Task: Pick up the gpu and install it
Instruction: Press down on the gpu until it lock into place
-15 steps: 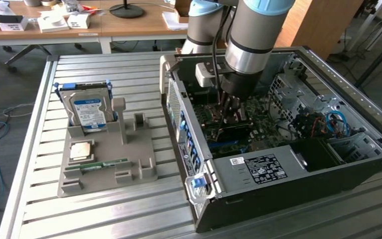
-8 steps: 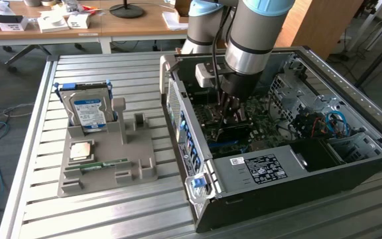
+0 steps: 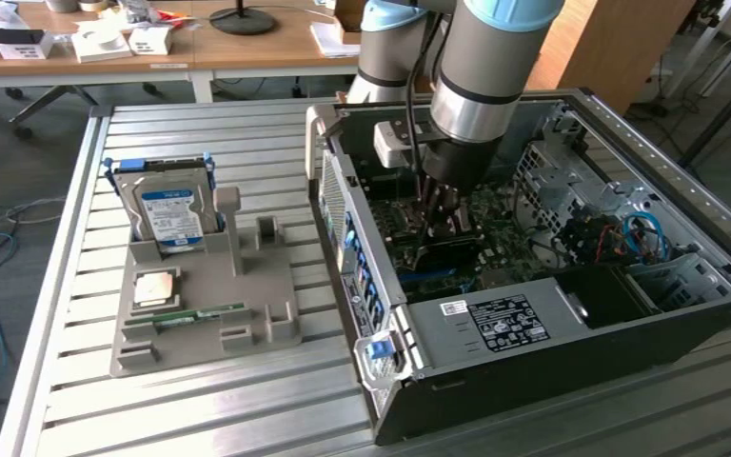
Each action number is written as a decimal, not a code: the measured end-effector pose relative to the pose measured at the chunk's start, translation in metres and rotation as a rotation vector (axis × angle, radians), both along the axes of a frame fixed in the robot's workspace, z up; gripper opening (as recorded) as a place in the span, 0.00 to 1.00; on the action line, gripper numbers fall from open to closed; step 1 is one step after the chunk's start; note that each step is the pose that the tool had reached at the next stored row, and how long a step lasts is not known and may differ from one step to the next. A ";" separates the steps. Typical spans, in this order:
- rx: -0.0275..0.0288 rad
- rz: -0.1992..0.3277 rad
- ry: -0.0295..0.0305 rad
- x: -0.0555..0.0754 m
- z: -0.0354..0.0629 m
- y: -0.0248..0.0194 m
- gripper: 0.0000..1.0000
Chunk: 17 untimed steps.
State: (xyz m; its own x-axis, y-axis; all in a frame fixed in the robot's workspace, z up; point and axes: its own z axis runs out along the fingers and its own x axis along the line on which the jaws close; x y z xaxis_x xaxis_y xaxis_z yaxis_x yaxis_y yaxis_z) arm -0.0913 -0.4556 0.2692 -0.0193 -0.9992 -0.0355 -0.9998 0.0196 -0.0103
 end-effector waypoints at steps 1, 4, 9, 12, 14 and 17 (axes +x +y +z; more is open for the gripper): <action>0.0000 0.000 0.0000 0.000 0.0000 0.0000 0.11; 0.0003 0.000 -0.0002 0.000 -0.0004 0.0001 0.11; 0.0000 0.000 0.0000 0.000 -0.0007 0.0000 0.11; 0.0000 0.000 0.0000 0.000 -0.0006 0.0003 0.11; -0.0001 0.000 0.0000 0.000 -0.0006 0.0005 0.11; 0.0001 0.000 0.0000 0.000 -0.0007 0.0005 0.11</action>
